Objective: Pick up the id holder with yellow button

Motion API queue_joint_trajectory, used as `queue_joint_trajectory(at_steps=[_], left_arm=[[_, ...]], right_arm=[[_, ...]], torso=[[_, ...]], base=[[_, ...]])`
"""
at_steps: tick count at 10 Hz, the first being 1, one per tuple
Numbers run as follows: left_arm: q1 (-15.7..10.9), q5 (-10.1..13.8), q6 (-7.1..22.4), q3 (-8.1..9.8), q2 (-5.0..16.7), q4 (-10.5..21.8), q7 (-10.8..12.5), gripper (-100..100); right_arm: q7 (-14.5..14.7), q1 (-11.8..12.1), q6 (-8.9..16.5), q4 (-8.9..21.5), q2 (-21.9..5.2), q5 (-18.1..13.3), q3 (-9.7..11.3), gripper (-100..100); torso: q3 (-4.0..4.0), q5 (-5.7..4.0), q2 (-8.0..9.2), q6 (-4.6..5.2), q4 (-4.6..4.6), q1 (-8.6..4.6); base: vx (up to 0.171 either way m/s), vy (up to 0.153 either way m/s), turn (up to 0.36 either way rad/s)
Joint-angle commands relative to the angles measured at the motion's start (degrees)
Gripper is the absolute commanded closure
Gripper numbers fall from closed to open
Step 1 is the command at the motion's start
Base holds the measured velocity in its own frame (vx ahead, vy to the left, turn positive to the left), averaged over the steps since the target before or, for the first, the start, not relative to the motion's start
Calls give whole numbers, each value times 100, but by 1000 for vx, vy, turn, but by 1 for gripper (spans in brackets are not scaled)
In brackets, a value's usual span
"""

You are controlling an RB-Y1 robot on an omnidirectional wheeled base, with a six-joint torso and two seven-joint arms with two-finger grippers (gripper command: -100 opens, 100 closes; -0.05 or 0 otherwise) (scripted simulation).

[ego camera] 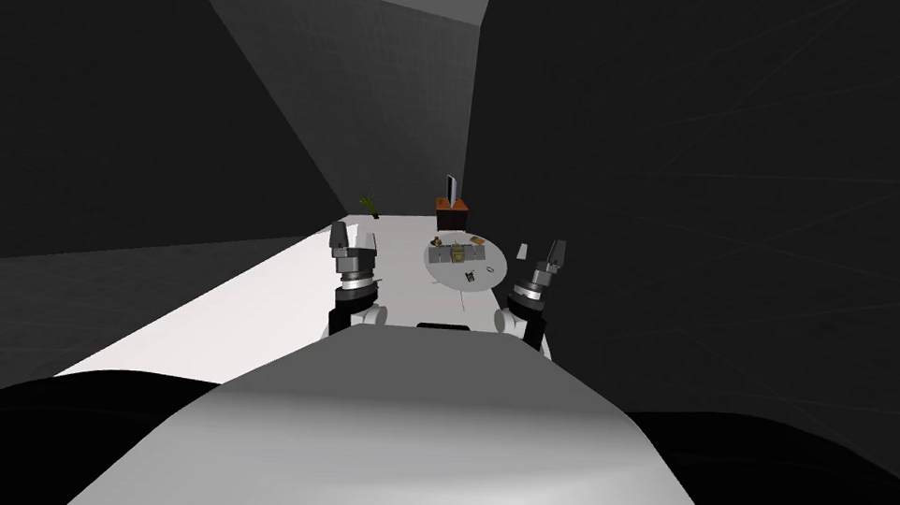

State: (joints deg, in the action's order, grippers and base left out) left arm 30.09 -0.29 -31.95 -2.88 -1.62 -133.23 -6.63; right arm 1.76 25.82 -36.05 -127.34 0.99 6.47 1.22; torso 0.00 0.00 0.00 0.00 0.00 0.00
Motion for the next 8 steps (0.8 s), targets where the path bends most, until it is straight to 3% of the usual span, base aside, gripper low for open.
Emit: queue_joint_trajectory(at_steps=[1, 4, 8], left_arm=[[0, 0, 0, 0, 0, 0, 0, 0], [-1, 0, 0, 0, 0, 0, 0, 0], [-1, 0, 0, 0, 1, 0, 0, 0]], right_arm=[[-73, -32, 43, 65, -175, 59, -24, -100], [-366, -159, 223, 330, -573, 291, -120, -100], [-992, -444, 674, 934, -1031, 819, -350, -100]], torso=[[0, 0, 0, 0, 0, 0], [6, -5, 11, -1, 2, -21], [12, -7, 21, -1, 4, -32]], base=[[-12, -14, 22], [-38, -49, 55], [-57, -72, 116]])
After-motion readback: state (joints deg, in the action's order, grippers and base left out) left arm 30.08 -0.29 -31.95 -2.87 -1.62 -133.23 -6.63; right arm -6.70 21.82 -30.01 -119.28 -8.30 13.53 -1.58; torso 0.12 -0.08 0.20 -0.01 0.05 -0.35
